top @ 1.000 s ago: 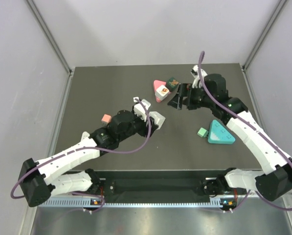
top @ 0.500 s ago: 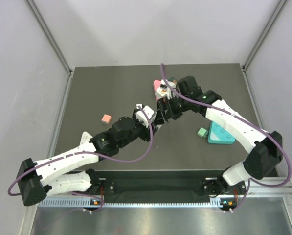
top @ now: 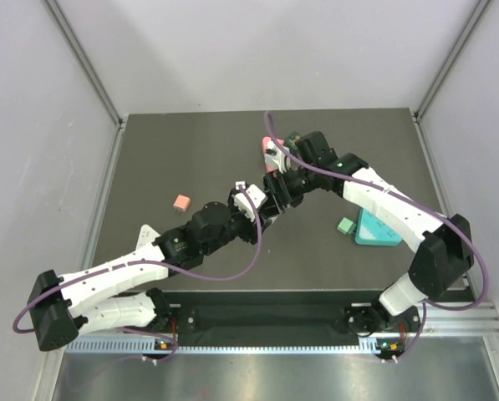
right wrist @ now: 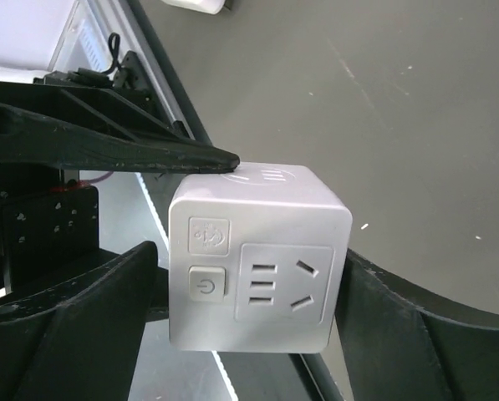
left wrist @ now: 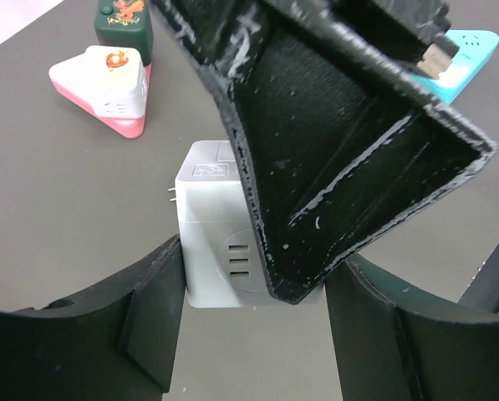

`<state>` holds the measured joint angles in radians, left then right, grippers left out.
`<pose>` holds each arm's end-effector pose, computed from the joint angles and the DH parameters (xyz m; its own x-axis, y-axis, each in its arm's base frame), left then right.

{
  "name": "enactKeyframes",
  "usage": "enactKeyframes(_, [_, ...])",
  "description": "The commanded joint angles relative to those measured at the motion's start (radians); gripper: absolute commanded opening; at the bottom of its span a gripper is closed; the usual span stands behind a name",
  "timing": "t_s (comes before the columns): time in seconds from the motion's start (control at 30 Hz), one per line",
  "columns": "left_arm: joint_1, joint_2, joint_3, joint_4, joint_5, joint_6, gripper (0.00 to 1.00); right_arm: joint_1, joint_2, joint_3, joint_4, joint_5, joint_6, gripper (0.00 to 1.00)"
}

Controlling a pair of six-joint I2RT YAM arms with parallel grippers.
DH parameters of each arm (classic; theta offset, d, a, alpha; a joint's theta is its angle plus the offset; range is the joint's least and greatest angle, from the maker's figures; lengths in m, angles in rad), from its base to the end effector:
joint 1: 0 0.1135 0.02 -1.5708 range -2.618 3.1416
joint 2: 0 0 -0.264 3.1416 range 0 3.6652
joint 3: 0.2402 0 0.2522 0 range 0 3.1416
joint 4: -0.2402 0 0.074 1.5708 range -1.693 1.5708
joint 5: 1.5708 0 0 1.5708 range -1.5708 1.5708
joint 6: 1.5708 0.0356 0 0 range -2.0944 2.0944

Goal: Insert the plug

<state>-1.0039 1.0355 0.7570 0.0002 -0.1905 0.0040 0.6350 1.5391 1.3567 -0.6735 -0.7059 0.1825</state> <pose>0.1357 -0.2006 0.3010 -0.1446 0.2345 -0.9613 0.7311 0.6799 0.0559 0.2517 0.2142 0.3156 -0.7419 -0.3751 -0.5557 -0.6703 0.4357 0.6007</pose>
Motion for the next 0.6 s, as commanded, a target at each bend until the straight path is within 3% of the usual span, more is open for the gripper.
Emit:
enactKeyframes(0.0, [-0.007,-0.029,-0.002,0.098,-0.018,0.021,0.0,0.012,0.012,0.041,0.045,-0.058,-0.009,0.77])
enactKeyframes(0.03, [-0.009,-0.031,-0.004,0.096,-0.021,0.022,0.0,0.011,0.015,0.041,0.045,-0.064,-0.008,0.74])
enactKeyframes(0.17, [-0.012,-0.028,-0.01,0.101,-0.017,0.024,0.0,-0.003,0.009,0.035,0.06,-0.064,0.002,0.43])
enactKeyframes(0.23, [-0.012,-0.025,-0.01,0.098,-0.015,0.024,0.0,-0.021,0.004,0.03,0.064,-0.06,0.002,0.37])
enactKeyframes(0.33, [-0.01,-0.028,-0.015,0.1,-0.003,0.027,0.0,-0.066,0.01,0.028,0.068,-0.096,0.002,0.42])
enactKeyframes(0.37, [-0.012,-0.029,-0.015,0.101,0.0,0.03,0.0,-0.084,0.013,0.032,0.069,-0.121,-0.012,0.58])
enactKeyframes(0.43, [-0.015,-0.031,-0.018,0.103,-0.004,0.031,0.0,-0.09,0.021,0.041,0.065,-0.158,-0.02,0.67])
enactKeyframes(0.57, [-0.016,-0.028,-0.019,0.104,-0.007,0.037,0.0,-0.092,0.039,0.078,0.026,-0.171,-0.04,0.67])
